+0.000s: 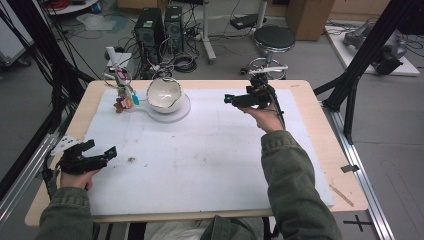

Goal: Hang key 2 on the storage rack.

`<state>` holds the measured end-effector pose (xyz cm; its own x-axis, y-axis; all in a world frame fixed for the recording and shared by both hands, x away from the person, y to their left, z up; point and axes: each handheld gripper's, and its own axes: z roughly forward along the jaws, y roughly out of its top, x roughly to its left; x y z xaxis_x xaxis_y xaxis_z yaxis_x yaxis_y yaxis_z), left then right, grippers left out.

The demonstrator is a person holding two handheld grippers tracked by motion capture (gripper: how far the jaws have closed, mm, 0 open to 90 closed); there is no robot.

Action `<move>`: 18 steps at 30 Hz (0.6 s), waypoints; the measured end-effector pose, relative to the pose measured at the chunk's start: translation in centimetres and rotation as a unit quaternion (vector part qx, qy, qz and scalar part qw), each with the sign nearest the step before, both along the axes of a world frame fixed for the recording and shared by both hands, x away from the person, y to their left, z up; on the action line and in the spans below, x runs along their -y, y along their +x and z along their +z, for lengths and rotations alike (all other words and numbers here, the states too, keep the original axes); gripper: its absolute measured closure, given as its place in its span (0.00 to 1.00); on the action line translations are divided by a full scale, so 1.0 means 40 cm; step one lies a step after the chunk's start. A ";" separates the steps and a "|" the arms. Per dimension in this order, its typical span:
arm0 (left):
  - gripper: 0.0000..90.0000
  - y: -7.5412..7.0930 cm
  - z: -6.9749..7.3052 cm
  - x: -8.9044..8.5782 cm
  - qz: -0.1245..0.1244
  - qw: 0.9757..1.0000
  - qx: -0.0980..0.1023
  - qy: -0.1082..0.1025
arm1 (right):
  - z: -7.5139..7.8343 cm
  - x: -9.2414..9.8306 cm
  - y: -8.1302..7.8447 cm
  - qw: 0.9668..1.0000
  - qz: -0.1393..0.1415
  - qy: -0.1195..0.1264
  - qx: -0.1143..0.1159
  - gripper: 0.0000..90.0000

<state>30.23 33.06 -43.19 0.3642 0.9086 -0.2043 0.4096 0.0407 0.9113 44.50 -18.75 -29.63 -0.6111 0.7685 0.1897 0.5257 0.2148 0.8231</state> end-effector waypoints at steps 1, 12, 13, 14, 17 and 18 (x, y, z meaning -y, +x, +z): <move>0.03 0.000 0.000 0.000 0.000 1.000 0.000 0.000 | -0.005 0.005 -0.004 1.000 -0.002 -0.001 -0.001 0.01; 0.03 -0.001 0.000 0.001 0.000 1.000 0.000 -0.001 | -0.051 0.057 -0.047 1.000 -0.007 -0.009 -0.012 0.01; 0.03 -0.001 0.000 0.000 0.000 1.000 -0.001 0.000 | -0.056 0.060 -0.050 1.000 -0.008 -0.011 -0.011 0.01; 0.03 -0.001 0.000 0.000 0.000 1.000 -0.001 0.000 | -0.063 0.066 -0.055 1.000 -0.009 -0.011 -0.012 0.01; 0.03 -0.001 0.000 0.001 0.000 1.000 -0.001 0.000 | -0.081 0.080 -0.068 1.000 -0.010 -0.009 -0.016 0.01; 0.03 -0.001 0.000 0.001 -0.001 1.000 -0.002 0.001 | -0.086 0.085 -0.073 1.000 -0.012 -0.005 -0.017 0.01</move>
